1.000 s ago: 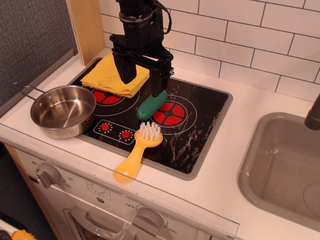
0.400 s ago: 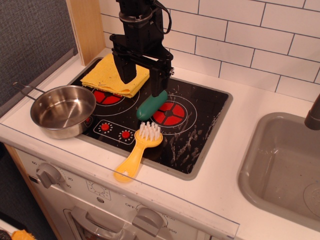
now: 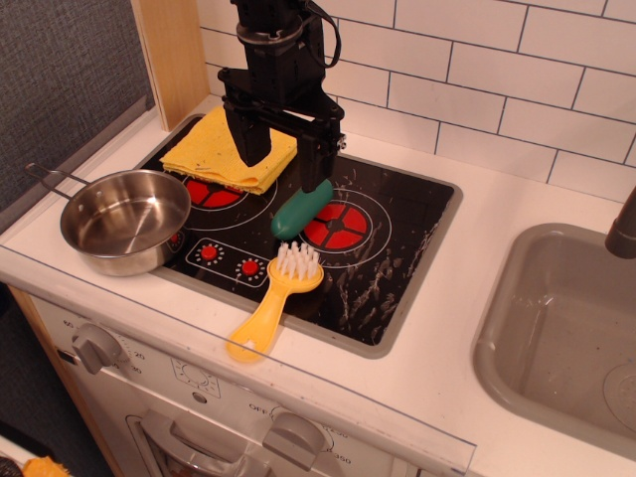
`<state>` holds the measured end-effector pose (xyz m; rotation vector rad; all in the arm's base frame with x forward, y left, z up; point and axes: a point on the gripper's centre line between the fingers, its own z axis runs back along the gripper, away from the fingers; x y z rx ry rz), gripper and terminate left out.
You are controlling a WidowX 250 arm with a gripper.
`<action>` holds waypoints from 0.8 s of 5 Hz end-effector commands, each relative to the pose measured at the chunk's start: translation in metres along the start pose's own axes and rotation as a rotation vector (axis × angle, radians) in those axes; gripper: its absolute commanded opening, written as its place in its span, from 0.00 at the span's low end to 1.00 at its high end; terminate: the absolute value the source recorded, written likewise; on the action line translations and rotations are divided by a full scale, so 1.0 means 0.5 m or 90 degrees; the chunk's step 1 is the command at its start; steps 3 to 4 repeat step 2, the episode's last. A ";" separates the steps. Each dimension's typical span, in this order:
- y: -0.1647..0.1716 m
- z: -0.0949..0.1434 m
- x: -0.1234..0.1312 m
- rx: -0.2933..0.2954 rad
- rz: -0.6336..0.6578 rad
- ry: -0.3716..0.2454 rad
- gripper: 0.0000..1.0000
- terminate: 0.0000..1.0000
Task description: Take the cucumber out of the pot and move it to the middle of the stove.
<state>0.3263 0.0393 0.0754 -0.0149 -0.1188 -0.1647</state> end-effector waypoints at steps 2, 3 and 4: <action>0.015 0.022 0.010 0.009 0.002 -0.028 1.00 1.00; 0.015 0.022 0.010 0.009 0.002 -0.028 1.00 1.00; 0.015 0.022 0.010 0.009 0.002 -0.028 1.00 1.00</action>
